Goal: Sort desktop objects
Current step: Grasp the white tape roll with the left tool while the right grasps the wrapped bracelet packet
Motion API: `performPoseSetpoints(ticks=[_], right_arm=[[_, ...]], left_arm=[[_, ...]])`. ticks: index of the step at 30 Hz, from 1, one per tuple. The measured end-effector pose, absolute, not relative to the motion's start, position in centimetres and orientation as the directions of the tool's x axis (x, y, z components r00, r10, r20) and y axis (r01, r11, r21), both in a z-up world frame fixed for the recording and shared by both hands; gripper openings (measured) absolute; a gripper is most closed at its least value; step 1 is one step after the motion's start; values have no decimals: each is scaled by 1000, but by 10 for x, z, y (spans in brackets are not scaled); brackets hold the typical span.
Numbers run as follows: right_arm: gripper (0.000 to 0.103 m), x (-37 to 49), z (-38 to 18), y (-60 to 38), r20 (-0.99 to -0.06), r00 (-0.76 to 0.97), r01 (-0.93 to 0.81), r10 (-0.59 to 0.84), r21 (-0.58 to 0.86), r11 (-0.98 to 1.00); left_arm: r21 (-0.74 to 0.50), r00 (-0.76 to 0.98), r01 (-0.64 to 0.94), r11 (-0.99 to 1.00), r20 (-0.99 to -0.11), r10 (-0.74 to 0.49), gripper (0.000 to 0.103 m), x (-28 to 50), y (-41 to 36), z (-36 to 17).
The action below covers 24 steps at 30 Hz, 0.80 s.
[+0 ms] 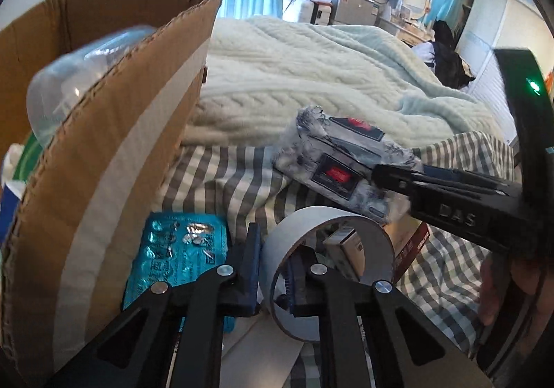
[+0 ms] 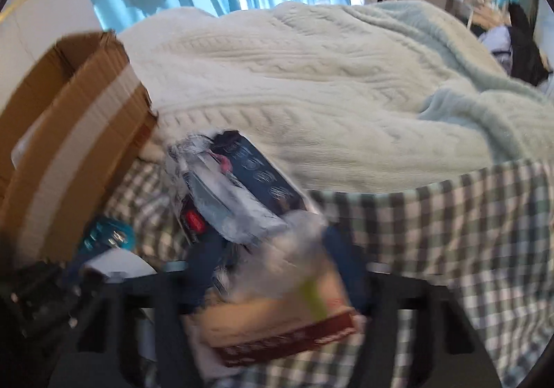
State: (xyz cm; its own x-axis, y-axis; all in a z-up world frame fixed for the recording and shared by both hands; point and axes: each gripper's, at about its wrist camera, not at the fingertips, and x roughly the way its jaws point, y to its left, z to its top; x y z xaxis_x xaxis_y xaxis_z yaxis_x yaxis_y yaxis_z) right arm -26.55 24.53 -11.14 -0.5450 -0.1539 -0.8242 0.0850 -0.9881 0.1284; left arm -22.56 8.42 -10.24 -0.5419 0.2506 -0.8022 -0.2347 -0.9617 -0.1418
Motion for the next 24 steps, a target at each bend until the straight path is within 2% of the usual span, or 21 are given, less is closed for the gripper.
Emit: performPoseSetpoints(ticks=[2, 5, 13, 16, 24], right_arm=[[31, -257, -104, 252, -806, -566, 74, -171, 157, -985], [26, -241, -92, 259, -789, -589, 64, -176, 172, -983], [24, -186, -42, 258, -732, -655, 63, -189, 197, -978], [24, -170, -12, 249, -705, -689, 76, -168, 160, -984], [24, -134, 67, 211, -622, -761, 154, -187, 107, -982]], left_arm=[[-148, -548, -235, -961, -796, 257, 10, -223, 83, -99], [-155, -555, -239, -959, -789, 266, 7, -213, 81, -94], [-182, -582, -263, -948, -753, 306, 7, -177, 79, -65], [-201, -601, -263, -944, -731, 323, 7, -167, 74, -45], [-230, -709, -238, -944, -622, 331, 7, -156, 35, 27]])
